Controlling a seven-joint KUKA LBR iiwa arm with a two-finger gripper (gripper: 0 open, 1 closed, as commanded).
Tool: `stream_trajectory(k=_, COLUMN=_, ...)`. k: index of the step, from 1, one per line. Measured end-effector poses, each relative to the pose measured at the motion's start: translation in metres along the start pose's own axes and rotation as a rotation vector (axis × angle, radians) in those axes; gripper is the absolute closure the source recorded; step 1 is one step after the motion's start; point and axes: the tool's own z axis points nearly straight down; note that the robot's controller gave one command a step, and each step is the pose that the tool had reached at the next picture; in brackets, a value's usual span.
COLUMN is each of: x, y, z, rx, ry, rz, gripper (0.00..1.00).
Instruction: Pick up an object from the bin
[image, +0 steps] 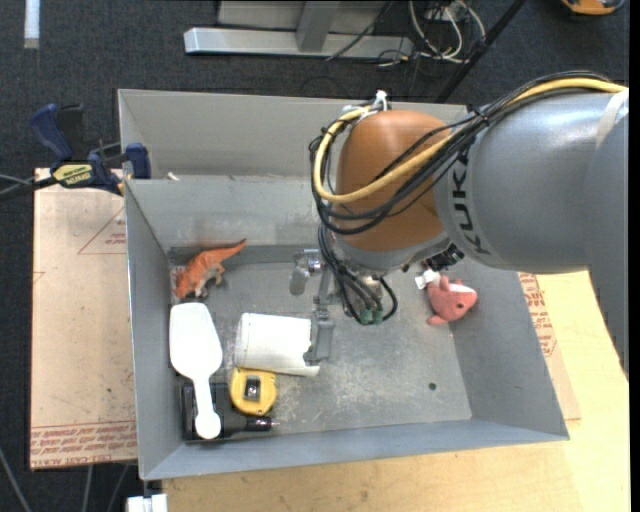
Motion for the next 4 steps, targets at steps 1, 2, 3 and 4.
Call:
stream_trajectory(k=1, x=0.000, y=0.000, z=0.000, rx=0.000, ry=0.000, rz=0.000, gripper=0.00)
stream_trajectory(k=2, x=-0.004, y=0.002, z=0.034, rx=-0.001, ry=-0.011, rz=-0.035, gripper=0.00)
stream_trajectory(k=3, x=-0.021, y=-0.006, z=0.077, rx=-0.001, ry=-0.001, rz=-0.209, gripper=0.00)
stream_trajectory(k=4, x=0.000, y=-0.006, z=0.093, rx=-0.002, ry=-0.016, rz=-0.320, gripper=1.00)
